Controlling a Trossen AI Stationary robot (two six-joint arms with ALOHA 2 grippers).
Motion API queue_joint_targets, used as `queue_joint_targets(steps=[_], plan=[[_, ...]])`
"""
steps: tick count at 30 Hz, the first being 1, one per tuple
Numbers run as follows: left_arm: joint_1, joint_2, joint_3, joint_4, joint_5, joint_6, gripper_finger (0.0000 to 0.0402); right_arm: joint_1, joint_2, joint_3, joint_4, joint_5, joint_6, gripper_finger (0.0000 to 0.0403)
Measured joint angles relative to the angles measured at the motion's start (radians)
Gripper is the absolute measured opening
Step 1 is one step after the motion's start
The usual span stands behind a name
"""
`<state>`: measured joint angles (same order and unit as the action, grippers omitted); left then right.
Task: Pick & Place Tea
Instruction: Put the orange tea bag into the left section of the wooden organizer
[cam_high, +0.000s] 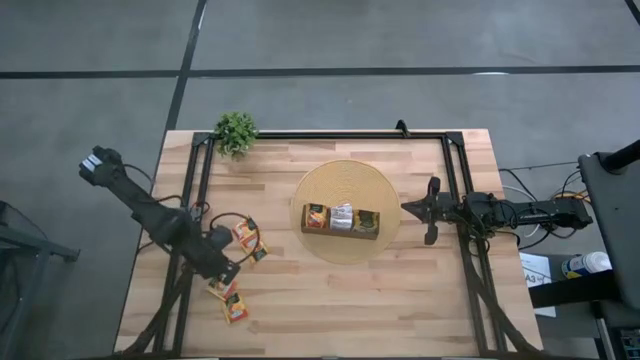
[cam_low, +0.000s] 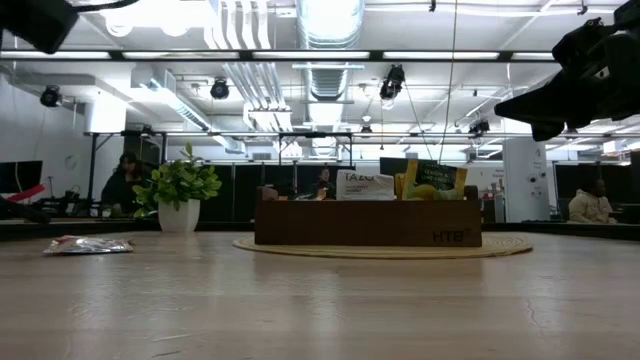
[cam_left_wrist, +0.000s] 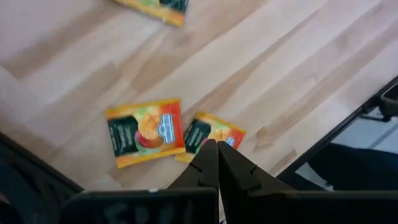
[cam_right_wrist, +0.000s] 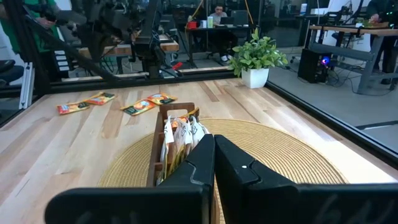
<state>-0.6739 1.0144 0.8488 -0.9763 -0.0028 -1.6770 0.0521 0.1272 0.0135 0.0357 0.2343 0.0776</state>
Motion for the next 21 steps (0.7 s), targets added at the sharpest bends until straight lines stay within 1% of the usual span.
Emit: queue_joint_targets(steps=[5, 14, 18, 21], plan=[[0.071, 0.010, 0.017, -0.013, 0.011, 0.020, 0.0000, 0.000, 0.000, 0.000, 0.000, 0.000, 0.000, 0.0008], [0.078, 0.024, 0.008, -0.014, 0.012, 0.035, 0.0003, 0.000, 0.000, 0.000, 0.000, 0.000, 0.000, 0.0009], [0.078, 0.025, 0.002, -0.002, -0.012, 0.069, 0.0017, 0.000, 0.000, 0.000, 0.000, 0.000, 0.000, 0.0009], [0.077, 0.034, -0.001, -0.002, -0.034, 0.073, 0.0038, 0.000, 0.000, 0.000, 0.000, 0.000, 0.000, 0.0009]])
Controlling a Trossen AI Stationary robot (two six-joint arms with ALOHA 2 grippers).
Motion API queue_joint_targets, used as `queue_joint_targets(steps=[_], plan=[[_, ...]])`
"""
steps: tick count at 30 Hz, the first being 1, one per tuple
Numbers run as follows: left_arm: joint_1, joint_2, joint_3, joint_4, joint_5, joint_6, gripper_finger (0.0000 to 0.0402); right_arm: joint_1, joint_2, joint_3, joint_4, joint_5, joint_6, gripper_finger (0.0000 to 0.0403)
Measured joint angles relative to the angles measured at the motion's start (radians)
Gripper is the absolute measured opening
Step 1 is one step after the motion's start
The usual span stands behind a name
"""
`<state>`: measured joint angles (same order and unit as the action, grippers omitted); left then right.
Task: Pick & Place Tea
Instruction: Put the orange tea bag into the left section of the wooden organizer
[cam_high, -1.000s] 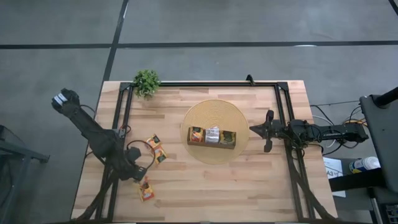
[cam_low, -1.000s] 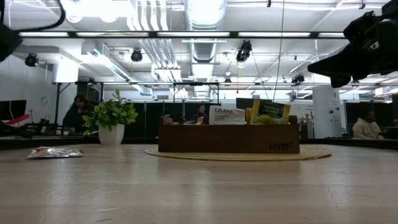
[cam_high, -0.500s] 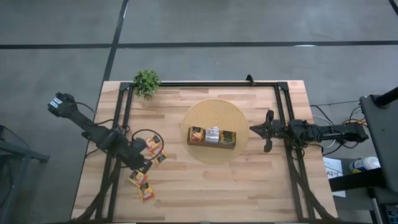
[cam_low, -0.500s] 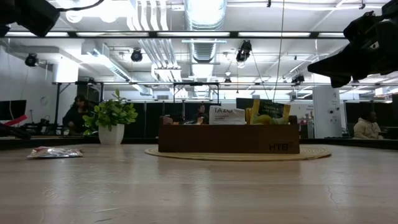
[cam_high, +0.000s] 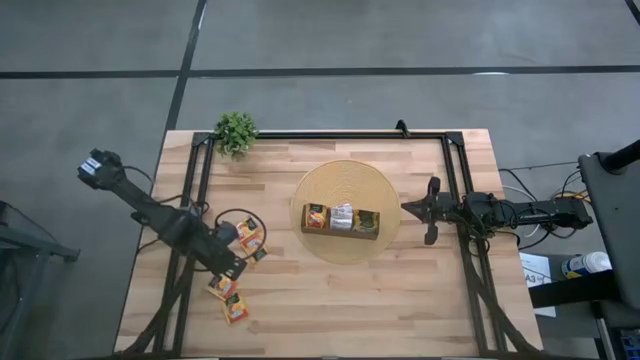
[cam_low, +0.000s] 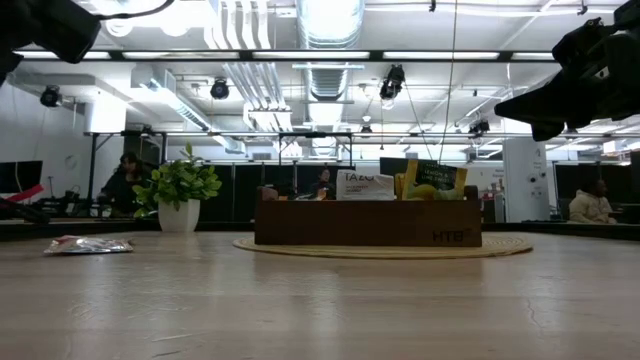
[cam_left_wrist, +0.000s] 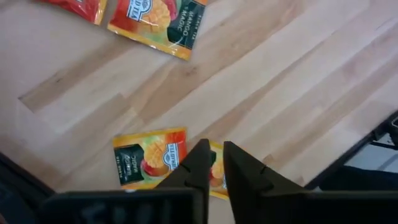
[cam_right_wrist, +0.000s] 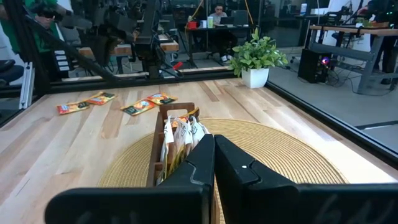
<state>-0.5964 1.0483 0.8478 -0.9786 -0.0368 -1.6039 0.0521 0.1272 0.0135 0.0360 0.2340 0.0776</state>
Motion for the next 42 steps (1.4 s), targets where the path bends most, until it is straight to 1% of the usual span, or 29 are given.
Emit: queue_joint_targets(steps=[5, 12, 16, 19, 22, 26, 30, 35, 42], plan=[[0.000, 0.029, -0.002, 0.000, 0.000, 0.017, 0.0089, 0.000, 0.000, 0.000, 0.000, 0.000, 0.000, 0.0009], [0.000, 0.074, -0.002, -0.005, 0.002, 0.031, 0.0177, 0.000, 0.000, 0.000, 0.000, 0.000, 0.000, 0.0009], [-0.001, 0.134, -0.002, -0.008, 0.038, 0.027, 0.0224, 0.000, 0.000, 0.000, 0.000, 0.000, 0.000, 0.0008], [-0.003, 0.193, -0.002, -0.006, 0.094, 0.024, 0.0249, 0.000, 0.000, 0.000, 0.000, 0.000, 0.000, 0.0009], [-0.004, 0.247, -0.002, -0.002, 0.149, 0.013, 0.0258, 0.000, 0.000, 0.000, 0.000, 0.000, 0.000, 0.0009], [-0.014, 0.298, -0.009, 0.014, 0.158, -0.023, 0.0257, 0.000, 0.000, 0.000, 0.000, 0.000, 0.000, 0.0009], [-0.024, 0.316, -0.061, 0.135, 0.215, -0.051, 0.0257, 0.000, 0.000, 0.000, 0.000, 0.000, 0.000, 0.0009], [-0.036, 0.344, -0.143, 0.259, 0.241, -0.095, 0.0257, 0.000, 0.000, 0.000, 0.000, 0.000, 0.000, 0.0009], [-0.035, 0.371, -0.199, 0.265, 0.267, -0.121, 0.0257, 0.000, 0.000, 0.000, 0.000, 0.000, 0.000, 0.0009]])
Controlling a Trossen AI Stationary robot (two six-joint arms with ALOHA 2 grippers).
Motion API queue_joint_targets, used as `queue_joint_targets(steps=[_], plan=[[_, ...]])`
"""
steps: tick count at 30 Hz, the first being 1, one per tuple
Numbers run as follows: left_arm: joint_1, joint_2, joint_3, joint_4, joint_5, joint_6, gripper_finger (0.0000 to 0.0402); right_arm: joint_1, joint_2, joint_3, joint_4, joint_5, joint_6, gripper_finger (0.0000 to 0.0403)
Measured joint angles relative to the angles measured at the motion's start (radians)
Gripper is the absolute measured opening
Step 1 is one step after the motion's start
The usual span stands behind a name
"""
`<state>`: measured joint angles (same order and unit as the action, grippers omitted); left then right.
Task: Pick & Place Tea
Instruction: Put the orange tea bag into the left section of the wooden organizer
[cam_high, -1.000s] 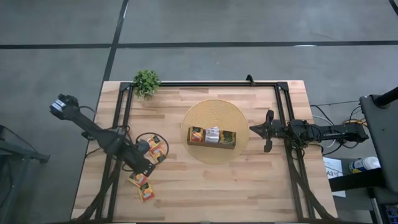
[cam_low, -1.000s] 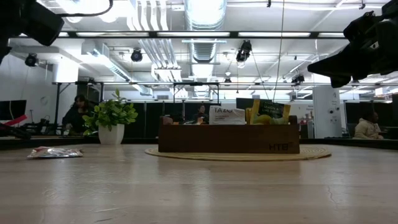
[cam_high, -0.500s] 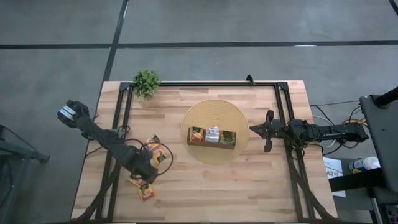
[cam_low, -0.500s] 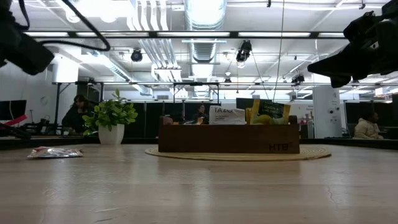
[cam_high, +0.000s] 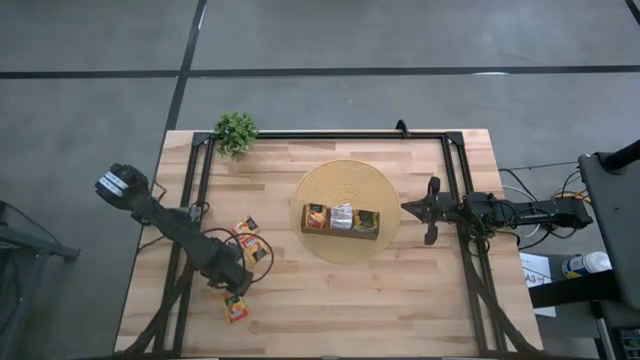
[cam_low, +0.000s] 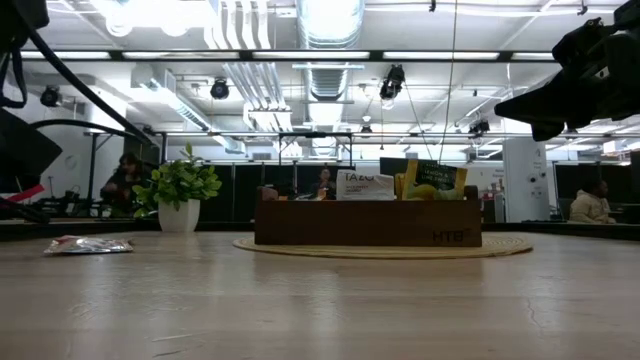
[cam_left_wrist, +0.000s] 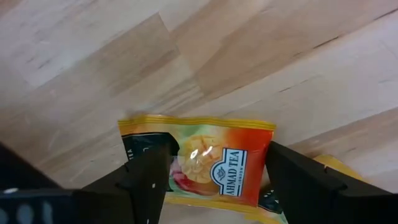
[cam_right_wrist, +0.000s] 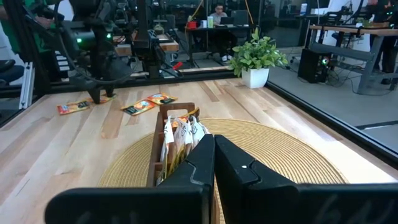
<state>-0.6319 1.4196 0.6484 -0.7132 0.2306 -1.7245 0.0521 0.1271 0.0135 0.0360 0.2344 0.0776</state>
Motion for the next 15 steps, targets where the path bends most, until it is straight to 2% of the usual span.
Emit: queue_joint_targets(steps=[4, 7, 11, 15], plan=[[0.000, 0.000, -0.009, 0.003, 0.000, 0.017, 0.0252, 0.000, 0.000, 0.000, 0.000, 0.000, 0.000, 0.0009], [0.000, 0.001, -0.010, 0.001, 0.001, 0.024, 0.0226, 0.000, 0.000, 0.000, 0.000, 0.000, 0.000, 0.0009], [0.000, 0.001, -0.011, -0.005, 0.002, 0.025, 0.0157, 0.000, 0.000, 0.000, 0.000, 0.000, 0.000, 0.0009], [0.000, -0.002, -0.012, -0.014, 0.005, 0.026, 0.0068, 0.000, 0.000, 0.000, 0.000, 0.000, 0.000, 0.0009]])
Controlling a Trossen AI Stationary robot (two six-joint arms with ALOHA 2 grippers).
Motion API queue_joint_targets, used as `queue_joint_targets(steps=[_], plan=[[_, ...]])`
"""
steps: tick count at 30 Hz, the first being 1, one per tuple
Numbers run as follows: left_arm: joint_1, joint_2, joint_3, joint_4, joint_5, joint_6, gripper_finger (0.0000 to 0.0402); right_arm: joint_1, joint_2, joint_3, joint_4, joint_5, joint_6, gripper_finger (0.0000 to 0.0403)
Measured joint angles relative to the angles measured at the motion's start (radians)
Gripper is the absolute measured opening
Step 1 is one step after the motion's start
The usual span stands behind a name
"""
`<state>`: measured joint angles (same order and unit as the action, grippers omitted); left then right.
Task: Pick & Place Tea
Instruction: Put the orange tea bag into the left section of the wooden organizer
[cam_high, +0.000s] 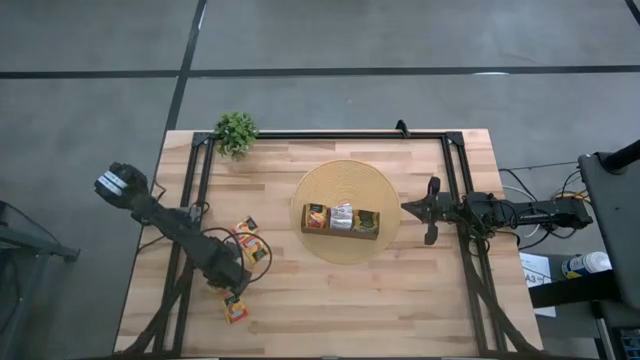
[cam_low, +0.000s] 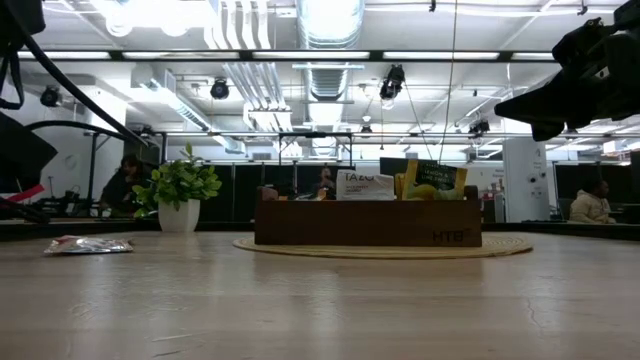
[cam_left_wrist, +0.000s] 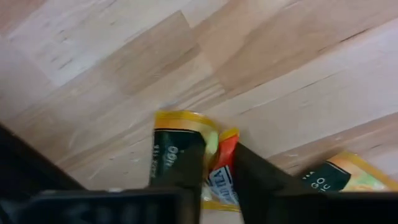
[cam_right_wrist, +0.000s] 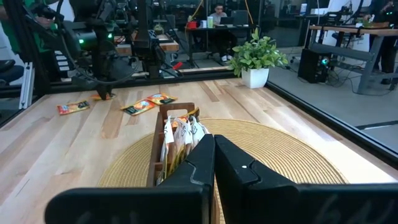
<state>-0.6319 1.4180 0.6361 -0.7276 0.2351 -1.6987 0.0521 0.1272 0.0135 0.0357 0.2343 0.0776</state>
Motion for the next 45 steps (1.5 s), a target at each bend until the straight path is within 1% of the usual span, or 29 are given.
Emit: queue_joint_targets(steps=[2, 3, 6, 10, 14, 19, 26, 31, 35, 40, 45], plan=[[0.002, -0.004, 0.002, -0.007, 0.000, 0.004, 0.0026, 0.000, 0.000, 0.000, 0.000, 0.000, 0.000, 0.0009], [0.002, -0.006, 0.005, -0.014, -0.002, 0.008, 0.0017, 0.000, 0.000, 0.000, 0.000, 0.000, 0.000, 0.0009], [0.010, -0.012, 0.019, -0.048, -0.019, 0.053, 0.0014, 0.000, 0.000, 0.000, 0.000, 0.000, 0.000, 0.0008], [0.031, -0.012, 0.053, -0.106, -0.109, 0.146, 0.0012, 0.000, 0.000, 0.000, 0.000, 0.000, 0.000, 0.0009], [0.078, -0.013, 0.093, -0.168, -0.172, 0.262, 0.0011, 0.000, 0.000, 0.000, 0.000, 0.000, 0.000, 0.0008], [0.185, -0.014, 0.164, -0.242, -0.242, 0.452, 0.0011, 0.000, 0.000, 0.000, 0.000, 0.000, 0.000, 0.0009], [0.406, -0.014, 0.284, -0.267, -0.318, 0.764, 0.0011, 0.000, 0.000, 0.000, 0.000, 0.000, 0.000, 0.0009], [0.560, -0.005, 0.395, -0.286, -0.378, 0.977, 0.0011, 0.000, 0.000, 0.000, 0.000, 0.000, 0.000, 0.0009], [0.645, 0.045, 0.508, -0.305, -0.397, 1.158, 0.0011, 0.000, 0.000, 0.000, 0.000, 0.000, 0.000, 0.0009], [0.684, 0.167, 0.692, -0.351, -0.415, 1.370, 0.0011, 0.000, 0.000, 0.000, 0.000, 0.000, 0.000, 0.0008], [0.686, 0.316, 0.899, -0.375, -0.441, 1.504, 0.0011, 0.000, 0.000, 0.000, 0.000, 0.000, 0.000, 0.0009]])
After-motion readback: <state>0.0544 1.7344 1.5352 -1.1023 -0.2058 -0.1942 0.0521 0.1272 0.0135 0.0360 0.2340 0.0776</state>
